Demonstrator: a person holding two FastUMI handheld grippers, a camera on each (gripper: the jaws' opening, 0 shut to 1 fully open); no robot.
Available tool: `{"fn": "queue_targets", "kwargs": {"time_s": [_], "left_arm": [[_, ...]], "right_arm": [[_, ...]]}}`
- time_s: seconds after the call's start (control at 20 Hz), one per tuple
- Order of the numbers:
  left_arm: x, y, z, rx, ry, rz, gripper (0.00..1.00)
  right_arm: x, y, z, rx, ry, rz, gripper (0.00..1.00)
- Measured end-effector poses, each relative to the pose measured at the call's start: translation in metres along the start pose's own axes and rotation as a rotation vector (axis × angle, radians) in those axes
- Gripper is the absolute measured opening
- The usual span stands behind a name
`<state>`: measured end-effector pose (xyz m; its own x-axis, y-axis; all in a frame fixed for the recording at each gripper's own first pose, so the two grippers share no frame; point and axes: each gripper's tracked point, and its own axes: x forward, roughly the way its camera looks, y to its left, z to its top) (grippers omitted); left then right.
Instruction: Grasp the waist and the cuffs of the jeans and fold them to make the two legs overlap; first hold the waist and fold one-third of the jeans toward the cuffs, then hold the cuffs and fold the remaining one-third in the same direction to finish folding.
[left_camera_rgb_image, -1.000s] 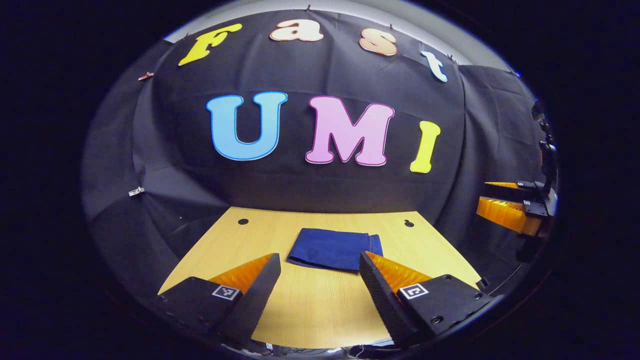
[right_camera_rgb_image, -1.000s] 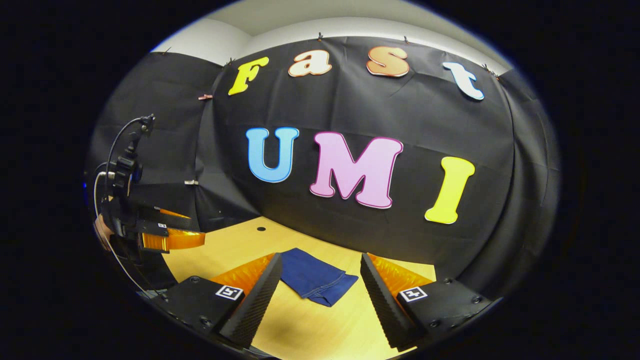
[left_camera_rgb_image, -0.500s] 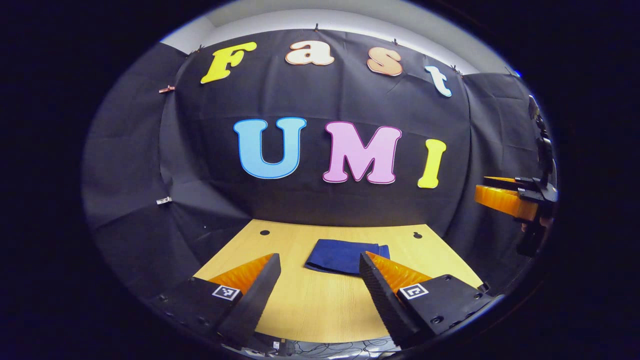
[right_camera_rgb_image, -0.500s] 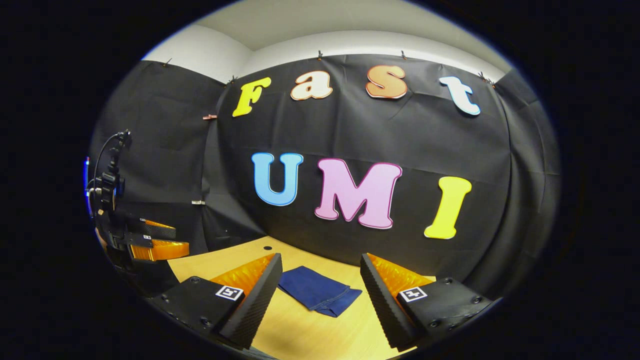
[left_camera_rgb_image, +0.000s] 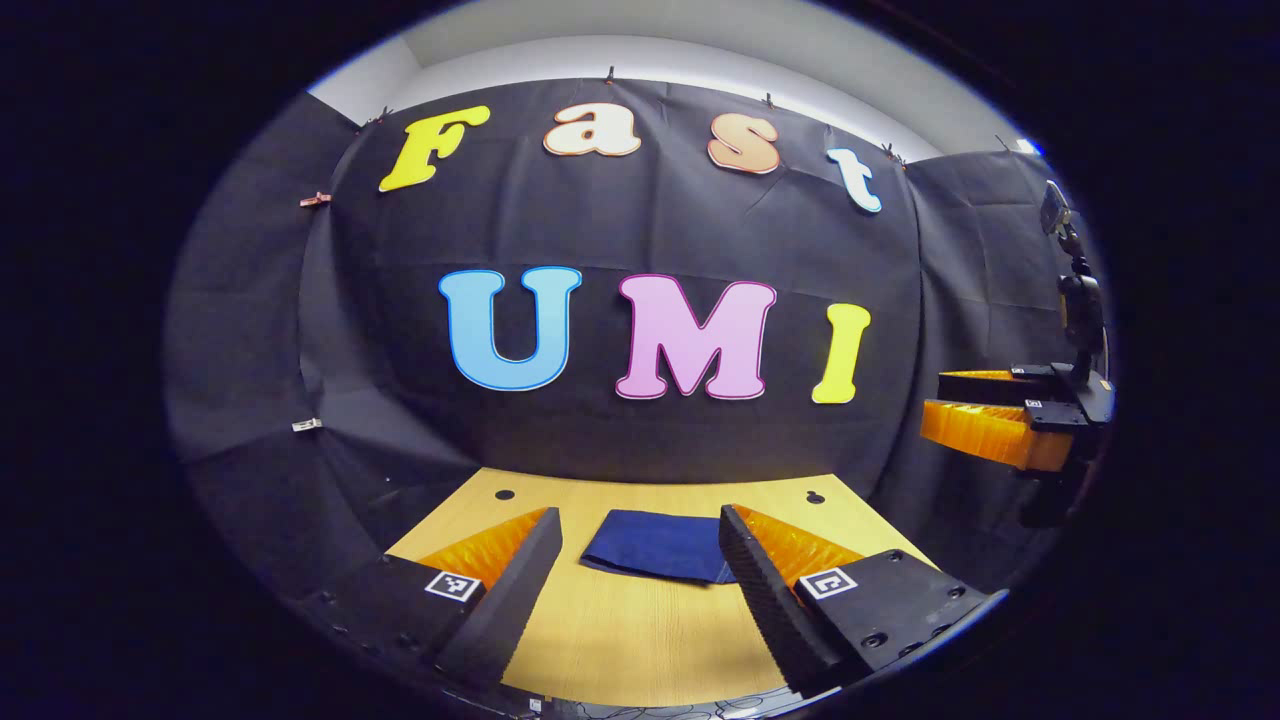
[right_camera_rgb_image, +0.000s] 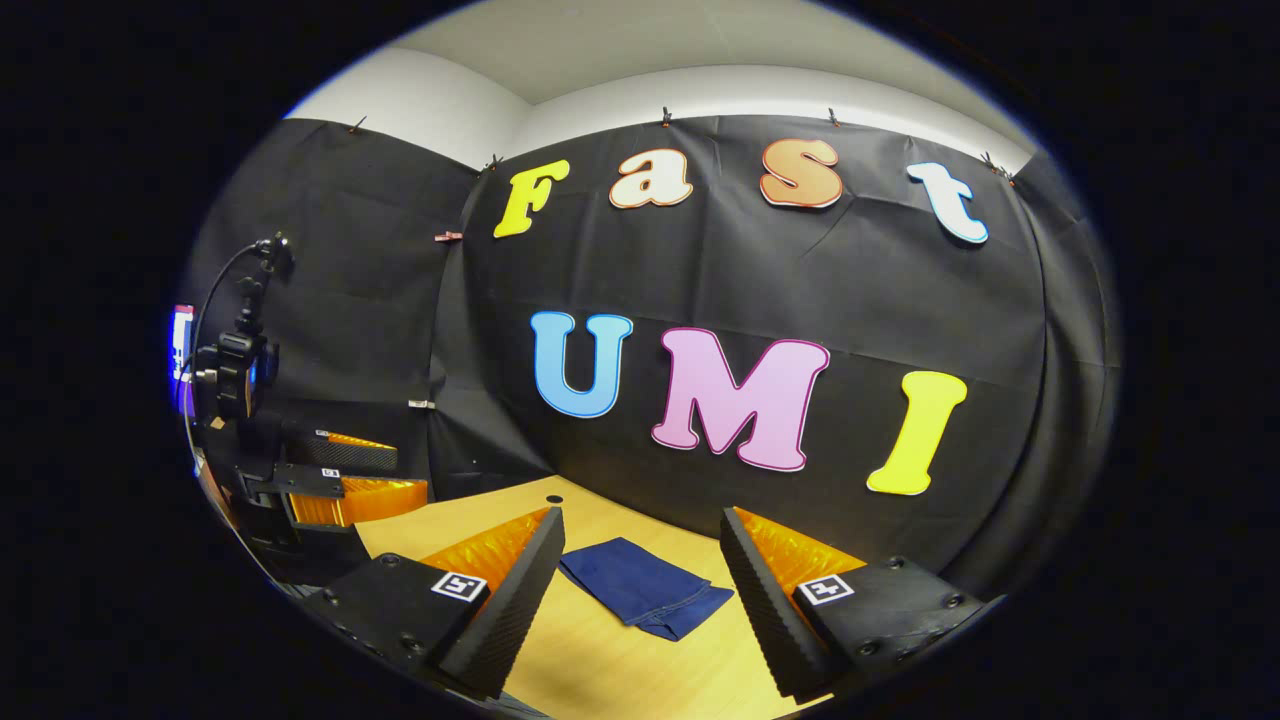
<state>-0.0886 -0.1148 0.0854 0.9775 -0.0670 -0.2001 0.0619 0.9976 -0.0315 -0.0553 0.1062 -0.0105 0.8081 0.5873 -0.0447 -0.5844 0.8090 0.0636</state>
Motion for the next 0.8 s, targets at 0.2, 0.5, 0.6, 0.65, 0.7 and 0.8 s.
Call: {"fn": "queue_targets", "kwargs": {"time_s": [0.2,0.5,0.6,0.65,0.7,0.8], "left_arm": [[0.005,0.0,0.008,0.024,-0.027,-0.001,0.99],[0.007,-0.002,0.006,-0.001,-0.066,-0.042,0.99],[0.012,-0.005,0.003,-0.027,-0.064,-0.06,0.99],[0.016,-0.007,0.004,-0.042,-0.062,-0.059,0.99],[0.017,-0.009,0.01,-0.057,-0.073,-0.063,1.0],[0.017,-0.018,0.026,-0.066,-0.109,-0.082,1.0]], "right_arm": [[-0.013,-0.015,-0.005,0.013,0.006,-0.035,0.96],[-0.028,-0.028,-0.011,0.034,0.028,-0.116,0.96],[-0.036,-0.033,-0.01,0.015,0.032,-0.132,0.96],[-0.041,-0.038,-0.009,0.002,0.033,-0.147,0.96],[-0.047,-0.045,-0.006,-0.01,0.026,-0.165,0.96],[-0.058,-0.057,0.004,-0.017,-0.005,-0.197,0.96]]}}
